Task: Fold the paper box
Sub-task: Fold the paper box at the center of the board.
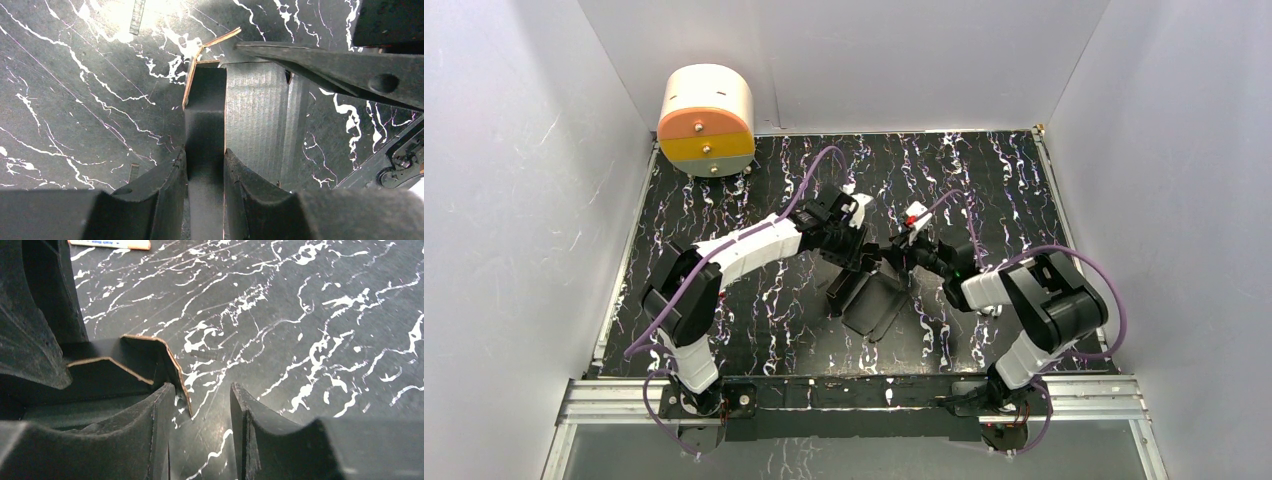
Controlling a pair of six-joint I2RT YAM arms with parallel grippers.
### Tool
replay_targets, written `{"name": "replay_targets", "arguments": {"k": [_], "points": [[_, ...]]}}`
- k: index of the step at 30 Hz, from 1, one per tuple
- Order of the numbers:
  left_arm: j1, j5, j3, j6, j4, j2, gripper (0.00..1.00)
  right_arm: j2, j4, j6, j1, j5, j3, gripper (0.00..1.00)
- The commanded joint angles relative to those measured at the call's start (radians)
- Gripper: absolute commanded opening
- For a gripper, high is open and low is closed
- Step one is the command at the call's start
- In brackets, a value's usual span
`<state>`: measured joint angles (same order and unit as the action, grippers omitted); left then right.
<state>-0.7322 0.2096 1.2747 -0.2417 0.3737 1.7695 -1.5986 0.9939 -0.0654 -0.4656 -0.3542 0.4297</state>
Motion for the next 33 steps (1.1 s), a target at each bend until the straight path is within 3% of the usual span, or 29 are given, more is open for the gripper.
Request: {"name": "replay_targets", "arguments": {"k": [1,6,10,14,23,33], "points": [[-0.014,0.010,0.029,0.016,0.025,-0.012,0.28,-0.053,0.152,-0.003,0.003,-0.104,0.056,0.51],[-0.023,0.007,0.026,0.018,0.023,-0.011,0.28,-0.081,0.168,0.006,0.003,-0.138,0.068,0.43],[-0.034,-0.031,0.023,0.014,0.021,-0.007,0.27,-0.079,0.133,-0.007,0.004,-0.138,0.063,0.15],[-0.062,-0.127,0.020,0.013,0.025,-0.002,0.25,-0.018,0.097,-0.016,0.000,-0.122,0.010,0.01],[-0.115,-0.314,0.037,-0.027,0.060,0.025,0.23,0.113,0.023,0.001,-0.067,-0.005,-0.076,0.00],[-0.144,-0.428,0.027,-0.132,0.040,0.017,0.22,0.207,-0.006,0.058,-0.224,0.325,-0.133,0.00]]}}
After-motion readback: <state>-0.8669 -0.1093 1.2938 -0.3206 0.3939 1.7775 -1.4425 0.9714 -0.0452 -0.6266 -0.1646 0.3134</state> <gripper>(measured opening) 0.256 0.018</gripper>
